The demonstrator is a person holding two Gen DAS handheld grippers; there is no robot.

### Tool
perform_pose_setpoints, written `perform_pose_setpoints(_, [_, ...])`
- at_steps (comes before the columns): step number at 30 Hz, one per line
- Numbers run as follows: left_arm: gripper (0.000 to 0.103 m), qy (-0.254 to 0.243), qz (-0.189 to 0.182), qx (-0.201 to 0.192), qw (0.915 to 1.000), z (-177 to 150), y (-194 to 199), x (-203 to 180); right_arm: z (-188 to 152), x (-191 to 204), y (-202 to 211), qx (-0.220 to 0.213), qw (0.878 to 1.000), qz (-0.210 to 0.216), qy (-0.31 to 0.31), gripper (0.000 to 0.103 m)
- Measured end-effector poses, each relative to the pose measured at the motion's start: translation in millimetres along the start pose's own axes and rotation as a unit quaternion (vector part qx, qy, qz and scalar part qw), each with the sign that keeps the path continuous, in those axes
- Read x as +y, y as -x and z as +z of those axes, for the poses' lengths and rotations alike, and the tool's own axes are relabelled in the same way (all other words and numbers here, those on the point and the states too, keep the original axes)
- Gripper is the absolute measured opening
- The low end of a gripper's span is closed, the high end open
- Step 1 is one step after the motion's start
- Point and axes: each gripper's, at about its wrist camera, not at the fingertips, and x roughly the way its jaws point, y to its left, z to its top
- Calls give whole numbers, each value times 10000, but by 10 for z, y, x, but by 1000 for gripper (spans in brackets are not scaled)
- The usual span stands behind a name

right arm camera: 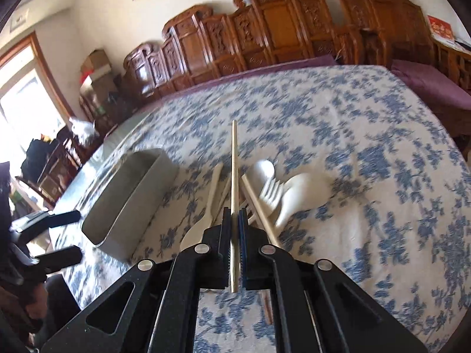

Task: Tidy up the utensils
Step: 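Grasp a white plastic spoon with the left gripper while the right holds the chopstick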

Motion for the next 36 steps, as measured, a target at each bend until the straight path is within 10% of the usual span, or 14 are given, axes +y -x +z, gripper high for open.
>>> perform_pose_setpoints(14, [31,-209,-462,732,9960,226,-904,-537,-44,-316,-50,83,9986,-472,-231,6])
perform_pose_setpoints(28, [28,13,-224,936,9954,186,-1165,-359,-37,-253,-118,156,9989,-417,-171,6])
perform_pose_setpoints(36, [5,143,-251,903,9955,183,-1148,-250,-42,-210,-148,192,9989,-424,-93,6])
